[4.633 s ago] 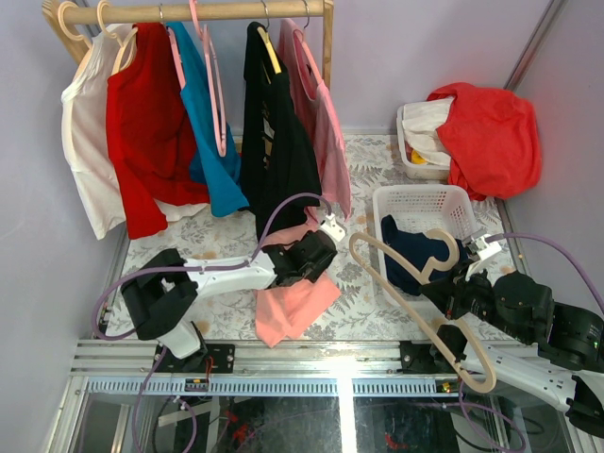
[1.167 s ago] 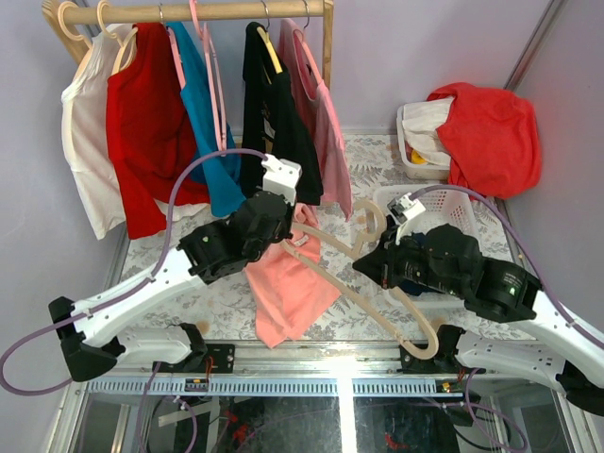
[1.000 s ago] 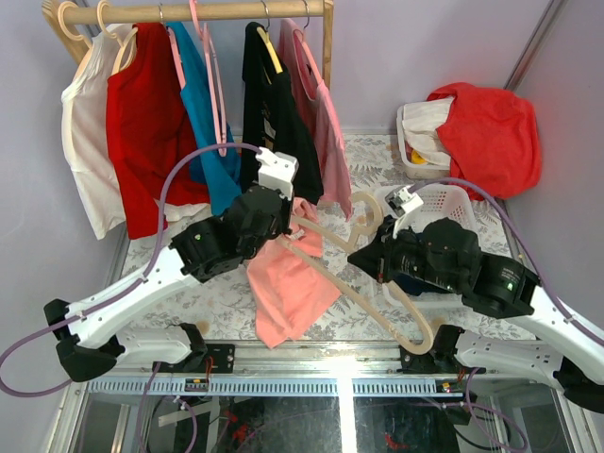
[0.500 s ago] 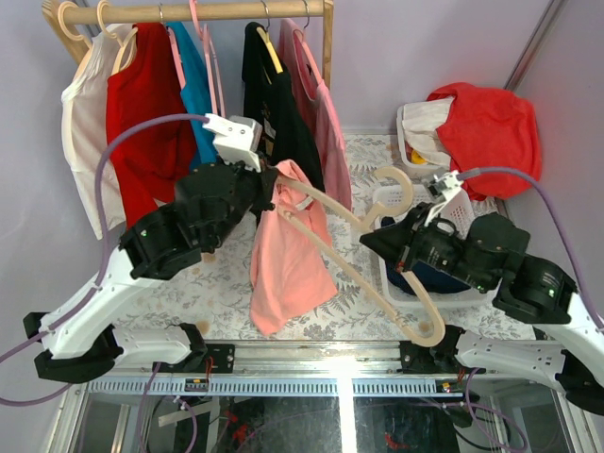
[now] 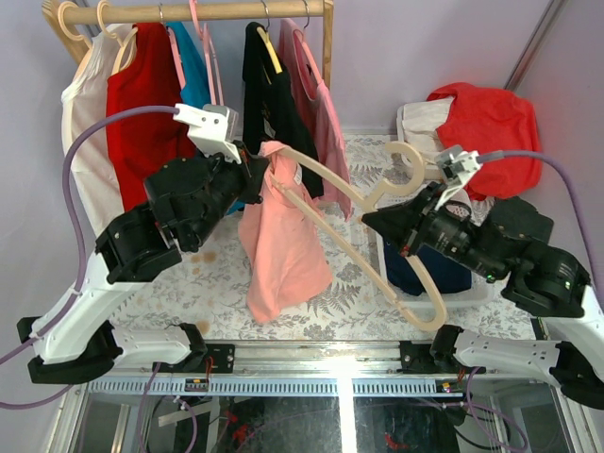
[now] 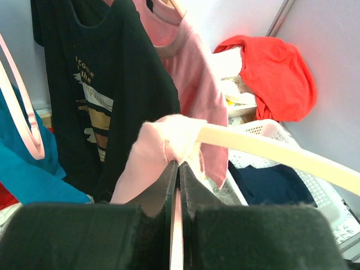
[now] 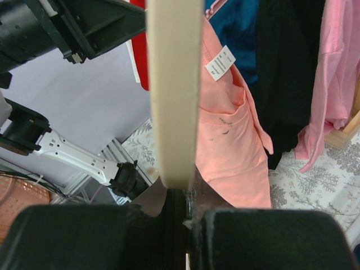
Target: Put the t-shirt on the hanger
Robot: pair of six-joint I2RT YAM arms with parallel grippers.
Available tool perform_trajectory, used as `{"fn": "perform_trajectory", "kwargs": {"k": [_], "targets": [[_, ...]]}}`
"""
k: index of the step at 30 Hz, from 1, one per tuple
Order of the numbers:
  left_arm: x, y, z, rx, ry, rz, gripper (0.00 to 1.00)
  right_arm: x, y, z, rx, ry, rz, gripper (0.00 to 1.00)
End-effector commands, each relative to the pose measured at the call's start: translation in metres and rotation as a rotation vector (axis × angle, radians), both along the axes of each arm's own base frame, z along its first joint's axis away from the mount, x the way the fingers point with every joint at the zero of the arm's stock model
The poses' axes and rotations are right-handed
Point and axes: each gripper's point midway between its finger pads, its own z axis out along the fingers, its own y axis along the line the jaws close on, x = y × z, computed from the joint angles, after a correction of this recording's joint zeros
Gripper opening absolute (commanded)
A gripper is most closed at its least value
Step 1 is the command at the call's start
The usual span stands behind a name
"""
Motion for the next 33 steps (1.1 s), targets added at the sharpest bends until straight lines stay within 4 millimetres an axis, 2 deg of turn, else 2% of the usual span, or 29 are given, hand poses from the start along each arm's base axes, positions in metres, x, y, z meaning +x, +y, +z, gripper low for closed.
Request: {"fn": "perform_trajectory", "kwargs": {"k": [1,7,12,17,22,24,28,33], "targets": [[0.000,-0.004,0.005,-0.025,-0.002,-0.011,0.00,0.006,0.018,0.006,0.012,-0.028,0.027,0.00],[0.005,-0.019,-0.015,-0.002,0.032,-0.033,0.00,-0.006,0.031,-0.030,-0.050,0.043,0.115,0.00],[0.006,-0.032,-0.037,0.020,0.072,-0.067,0.00,-0.021,0.025,-0.053,-0.088,0.081,0.173,0.00],[0.006,-0.045,-0.060,0.058,0.115,-0.093,0.00,-0.042,0.014,-0.052,-0.094,0.088,0.248,0.00],[0.002,-0.056,-0.073,0.077,0.143,-0.118,0.00,-0.054,-0.008,-0.046,-0.130,0.090,0.248,0.00],[-0.002,-0.064,-0.074,0.083,0.146,-0.142,0.00,-0.055,-0.013,-0.049,-0.152,0.094,0.240,0.00],[-0.010,-0.083,-0.078,0.100,0.137,-0.189,0.00,-0.049,-0.012,-0.056,-0.162,0.091,0.222,0.00],[-0.023,-0.098,-0.079,0.108,0.121,-0.231,0.00,-0.036,0.000,-0.063,-0.166,0.078,0.190,0.00]]}}
